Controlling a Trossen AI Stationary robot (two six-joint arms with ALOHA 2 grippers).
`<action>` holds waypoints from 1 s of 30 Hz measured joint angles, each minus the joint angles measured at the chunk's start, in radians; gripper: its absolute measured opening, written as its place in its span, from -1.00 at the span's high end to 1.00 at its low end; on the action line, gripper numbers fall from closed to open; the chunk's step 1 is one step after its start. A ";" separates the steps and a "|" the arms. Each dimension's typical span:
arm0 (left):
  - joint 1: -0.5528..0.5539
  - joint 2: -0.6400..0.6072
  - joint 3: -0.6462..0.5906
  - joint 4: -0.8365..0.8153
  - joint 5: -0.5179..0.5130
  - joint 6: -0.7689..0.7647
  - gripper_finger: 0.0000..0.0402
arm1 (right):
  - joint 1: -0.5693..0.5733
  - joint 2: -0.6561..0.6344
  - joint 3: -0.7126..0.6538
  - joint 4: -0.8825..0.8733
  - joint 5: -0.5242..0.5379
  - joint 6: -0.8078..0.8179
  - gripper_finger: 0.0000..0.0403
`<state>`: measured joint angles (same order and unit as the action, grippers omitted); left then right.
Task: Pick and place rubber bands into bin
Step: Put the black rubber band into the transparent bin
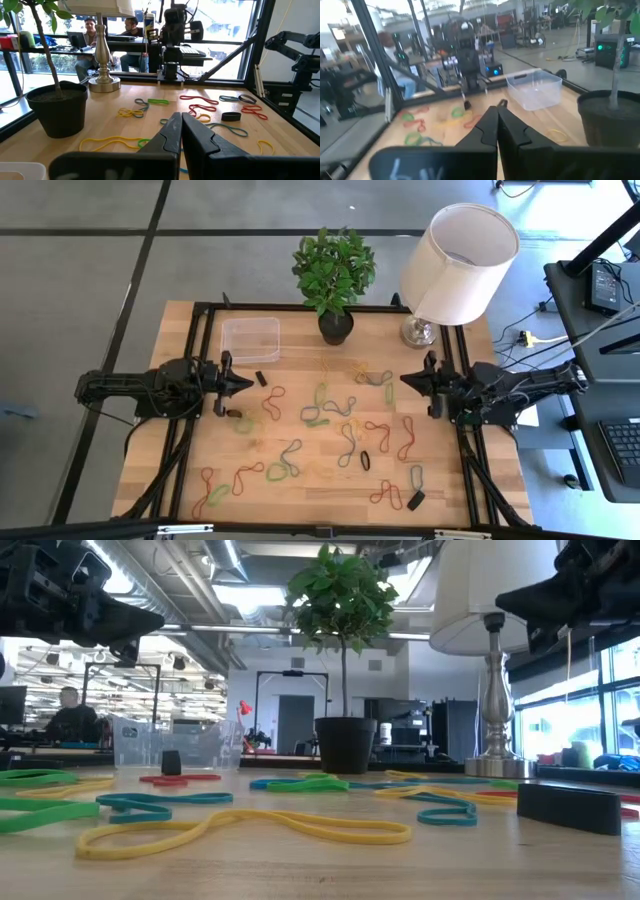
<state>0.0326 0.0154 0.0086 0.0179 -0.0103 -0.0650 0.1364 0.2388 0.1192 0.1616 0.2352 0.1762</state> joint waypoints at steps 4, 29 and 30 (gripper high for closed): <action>0.000 0.000 0.000 0.000 0.000 0.000 0.97 | -0.001 0.037 0.000 0.000 0.000 -0.048 0.93; 0.000 0.000 0.000 0.009 0.000 0.000 0.97 | -0.009 0.115 0.002 0.045 0.004 0.163 0.99; 0.000 0.000 0.000 0.009 0.001 -0.003 0.96 | -0.009 0.135 0.005 0.052 0.013 0.181 0.99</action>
<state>0.0328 0.0151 0.0086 0.0269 -0.0091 -0.0679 0.1276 0.3742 0.1239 0.2140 0.2481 0.3573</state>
